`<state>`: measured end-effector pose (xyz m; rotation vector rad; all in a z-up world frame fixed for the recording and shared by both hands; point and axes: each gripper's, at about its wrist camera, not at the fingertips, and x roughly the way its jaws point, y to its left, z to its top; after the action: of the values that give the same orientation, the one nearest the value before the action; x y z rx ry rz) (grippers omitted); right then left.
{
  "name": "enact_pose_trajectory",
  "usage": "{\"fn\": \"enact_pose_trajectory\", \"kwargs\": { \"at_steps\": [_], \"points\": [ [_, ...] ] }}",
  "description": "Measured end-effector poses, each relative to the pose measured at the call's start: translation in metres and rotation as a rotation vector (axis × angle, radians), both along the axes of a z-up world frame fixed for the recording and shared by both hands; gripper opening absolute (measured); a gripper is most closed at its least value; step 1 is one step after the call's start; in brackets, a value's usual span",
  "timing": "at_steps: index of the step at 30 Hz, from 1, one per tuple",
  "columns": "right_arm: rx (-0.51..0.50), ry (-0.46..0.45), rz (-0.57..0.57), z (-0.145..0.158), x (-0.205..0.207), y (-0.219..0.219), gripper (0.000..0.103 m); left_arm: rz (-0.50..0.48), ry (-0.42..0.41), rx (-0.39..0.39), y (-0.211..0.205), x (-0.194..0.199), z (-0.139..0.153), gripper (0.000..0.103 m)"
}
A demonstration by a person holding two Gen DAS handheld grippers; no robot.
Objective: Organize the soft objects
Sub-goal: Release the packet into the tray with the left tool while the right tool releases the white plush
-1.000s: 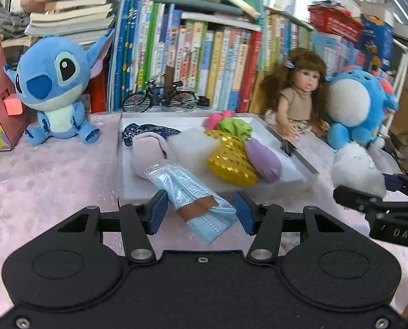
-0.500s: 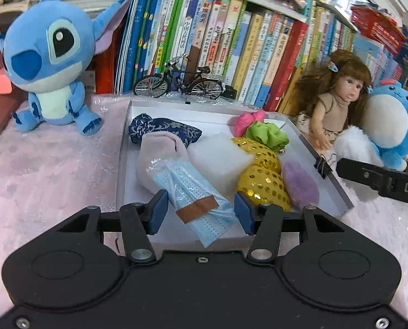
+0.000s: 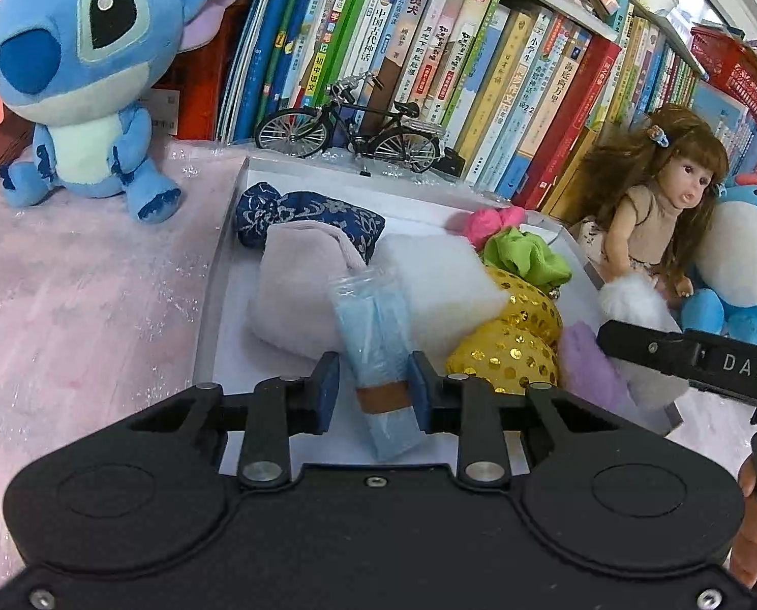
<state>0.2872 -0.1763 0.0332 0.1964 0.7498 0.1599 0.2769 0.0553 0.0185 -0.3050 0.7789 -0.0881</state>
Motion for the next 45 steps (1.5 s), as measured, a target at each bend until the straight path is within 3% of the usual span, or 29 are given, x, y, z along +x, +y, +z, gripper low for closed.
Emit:
{"fn": "enact_pose_trajectory", "kwargs": {
  "at_steps": [12, 15, 22, 26, 33, 45],
  "points": [
    [0.060, 0.030, -0.032, -0.011, 0.015, 0.000, 0.076, 0.019, 0.004, 0.008, -0.006, 0.016, -0.004, 0.030],
    [0.080, 0.030, -0.046, -0.012, 0.013, -0.003, 0.080, 0.031, 0.008, 0.003, -0.007, 0.018, -0.003, 0.044],
    [0.044, -0.015, -0.022, -0.002, -0.001, -0.006, 0.092, 0.031, -0.015, 0.036, -0.007, 0.007, 0.004, 0.061],
    [0.042, -0.041, -0.003, 0.007, -0.013, -0.008, 0.097, 0.033, -0.042, 0.028, -0.005, -0.005, 0.013, 0.079],
    [-0.004, -0.114, 0.051, 0.019, -0.045, -0.007, 0.100, 0.019, -0.125, 0.070, -0.008, -0.037, 0.033, 0.085],
    [-0.069, -0.231, 0.138, 0.030, -0.112, -0.009, 0.103, -0.084, -0.183, 0.084, -0.023, -0.096, 0.044, 0.086]
  ]
}}
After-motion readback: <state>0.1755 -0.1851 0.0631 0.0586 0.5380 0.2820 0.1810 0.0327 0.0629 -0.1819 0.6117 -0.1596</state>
